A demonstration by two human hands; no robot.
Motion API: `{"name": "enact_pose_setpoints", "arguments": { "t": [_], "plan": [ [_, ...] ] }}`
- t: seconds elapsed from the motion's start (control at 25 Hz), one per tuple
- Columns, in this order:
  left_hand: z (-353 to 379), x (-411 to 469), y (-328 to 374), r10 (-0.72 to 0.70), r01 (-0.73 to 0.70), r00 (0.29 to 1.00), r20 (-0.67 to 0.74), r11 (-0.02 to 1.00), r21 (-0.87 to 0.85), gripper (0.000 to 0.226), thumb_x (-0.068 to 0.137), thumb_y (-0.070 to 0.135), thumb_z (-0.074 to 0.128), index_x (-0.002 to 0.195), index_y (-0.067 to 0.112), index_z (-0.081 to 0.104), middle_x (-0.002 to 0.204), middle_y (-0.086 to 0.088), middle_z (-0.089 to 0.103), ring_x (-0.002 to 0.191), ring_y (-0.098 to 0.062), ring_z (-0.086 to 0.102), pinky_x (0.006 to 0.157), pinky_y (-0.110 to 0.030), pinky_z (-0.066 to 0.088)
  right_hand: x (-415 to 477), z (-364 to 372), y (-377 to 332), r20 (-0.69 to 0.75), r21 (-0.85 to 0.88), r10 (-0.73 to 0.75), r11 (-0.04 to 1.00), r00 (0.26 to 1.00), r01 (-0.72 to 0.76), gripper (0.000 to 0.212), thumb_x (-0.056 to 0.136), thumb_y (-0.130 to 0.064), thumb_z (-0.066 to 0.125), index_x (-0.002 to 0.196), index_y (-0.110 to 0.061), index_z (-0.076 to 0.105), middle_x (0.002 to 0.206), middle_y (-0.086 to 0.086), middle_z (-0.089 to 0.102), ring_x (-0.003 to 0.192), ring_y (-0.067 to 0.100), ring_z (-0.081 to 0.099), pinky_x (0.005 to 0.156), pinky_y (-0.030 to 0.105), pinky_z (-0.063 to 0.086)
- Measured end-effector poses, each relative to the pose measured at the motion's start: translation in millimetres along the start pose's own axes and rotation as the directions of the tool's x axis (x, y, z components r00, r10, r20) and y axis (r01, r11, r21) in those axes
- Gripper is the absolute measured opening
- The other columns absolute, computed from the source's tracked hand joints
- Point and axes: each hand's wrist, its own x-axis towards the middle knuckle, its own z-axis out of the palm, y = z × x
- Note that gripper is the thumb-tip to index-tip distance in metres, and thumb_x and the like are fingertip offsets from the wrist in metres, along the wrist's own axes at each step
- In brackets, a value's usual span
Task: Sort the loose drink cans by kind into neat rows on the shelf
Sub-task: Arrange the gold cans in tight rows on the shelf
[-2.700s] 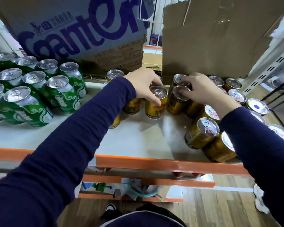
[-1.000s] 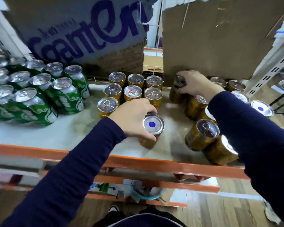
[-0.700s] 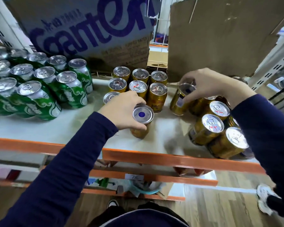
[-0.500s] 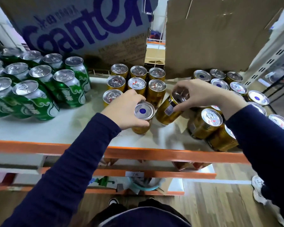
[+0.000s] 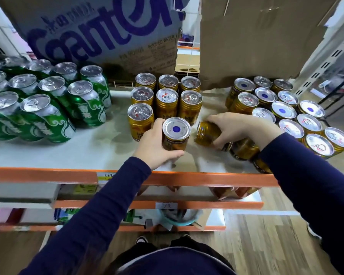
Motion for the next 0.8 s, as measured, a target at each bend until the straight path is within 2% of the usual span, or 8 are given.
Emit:
{"name": "enact_pose_setpoints", "arguments": {
  "t": [0.12, 0.2, 0.24, 0.32, 0.4, 0.6, 0.72, 0.8],
  "plan": [
    [-13, -5, 8, 0.044, -0.048, 0.998, 0.055, 0.996, 0.069, 0.075, 0.059, 0.041, 0.088, 0.119, 0.019, 0.048, 0.116, 0.002, 0.059, 0.104, -0.014, 0.056, 0.089, -0.029, 0.047, -4, 4, -2, -0.156, 0.049, -0.027, 0.998, 0.987, 0.035, 0.068, 0.063, -0.034, 0.079, 0.122, -0.014, 0.050, 0.108, 0.007, 0.060, 0.091, 0.021, 0.057, 0.074, 0.034, 0.051],
    [-27, -7, 16, 0.114, -0.130, 0.988, 0.101, 0.977, 0.169, 0.077, 0.056, 0.044, 0.088, 0.120, 0.023, 0.053, 0.111, 0.004, 0.057, 0.100, -0.010, 0.053, 0.087, -0.027, 0.046, -10, -4, 6, -0.224, 0.222, 0.005, 0.974, 0.975, 0.046, 0.072, 0.060, -0.032, 0.082, 0.120, -0.017, 0.046, 0.105, 0.002, 0.058, 0.087, 0.016, 0.056, 0.065, 0.025, 0.047],
    [-35, -6, 21, 0.150, -0.173, 0.981, 0.123, 0.963, 0.205, 0.076, 0.054, 0.044, 0.088, 0.119, 0.024, 0.055, 0.107, 0.004, 0.055, 0.096, -0.010, 0.052, 0.083, -0.026, 0.044, -12, -9, 9, -0.237, 0.313, 0.016, 0.948, 0.971, 0.061, 0.075, 0.059, -0.030, 0.084, 0.121, -0.019, 0.044, 0.106, -0.001, 0.057, 0.089, 0.014, 0.056, 0.066, 0.024, 0.047],
    [-48, -2, 31, 0.192, -0.234, 0.967, 0.169, 0.932, 0.278, 0.074, 0.053, 0.043, 0.087, 0.118, 0.025, 0.057, 0.103, 0.004, 0.053, 0.093, -0.011, 0.050, 0.079, -0.025, 0.041, -16, -16, 11, -0.219, 0.393, -0.022, 0.913, 0.976, 0.109, 0.076, 0.056, -0.025, 0.088, 0.118, -0.024, 0.044, 0.107, -0.005, 0.059, 0.095, 0.013, 0.059, 0.076, 0.031, 0.052],
    [-55, 4, 36, 0.196, -0.262, 0.957, 0.215, 0.900, 0.347, 0.073, 0.054, 0.043, 0.087, 0.119, 0.024, 0.058, 0.106, 0.002, 0.052, 0.095, -0.013, 0.049, 0.083, -0.028, 0.042, -17, -17, 11, -0.159, 0.360, -0.082, 0.923, 0.984, 0.136, 0.074, 0.055, -0.024, 0.090, 0.114, -0.025, 0.045, 0.107, -0.006, 0.060, 0.097, 0.013, 0.059, 0.081, 0.038, 0.053],
    [-61, 16, 37, 0.177, -0.292, 0.938, 0.297, 0.867, 0.404, 0.075, 0.052, 0.037, 0.090, 0.118, 0.020, 0.061, 0.112, 0.000, 0.054, 0.103, -0.016, 0.049, 0.087, -0.028, 0.040, -19, -17, 20, -0.049, 0.291, -0.085, 0.952, 0.995, 0.096, 0.081, 0.056, -0.026, 0.092, 0.120, -0.031, 0.042, 0.113, -0.007, 0.058, 0.101, 0.015, 0.057, 0.084, 0.034, 0.048],
    [-61, 26, 41, 0.181, -0.319, 0.920, 0.348, 0.860, 0.397, 0.078, 0.051, 0.033, 0.092, 0.121, 0.021, 0.060, 0.114, -0.001, 0.056, 0.105, -0.017, 0.051, 0.089, -0.031, 0.044, -20, -17, 19, -0.059, 0.287, -0.067, 0.954, 0.996, 0.081, 0.076, 0.060, -0.045, 0.086, 0.121, -0.031, 0.042, 0.112, -0.006, 0.058, 0.099, 0.015, 0.057, 0.084, 0.034, 0.049],
    [-57, 29, 43, 0.170, -0.333, 0.903, 0.396, 0.857, 0.393, 0.078, 0.053, 0.028, 0.092, 0.124, 0.023, 0.059, 0.116, -0.002, 0.051, 0.108, -0.017, 0.048, 0.091, -0.031, 0.043, -20, -16, 15, -0.094, 0.292, -0.039, 0.954, 0.995, 0.065, 0.067, 0.062, -0.059, 0.077, 0.116, -0.032, 0.045, 0.105, -0.008, 0.059, 0.089, 0.010, 0.058, 0.071, 0.026, 0.048]
  ]
}}
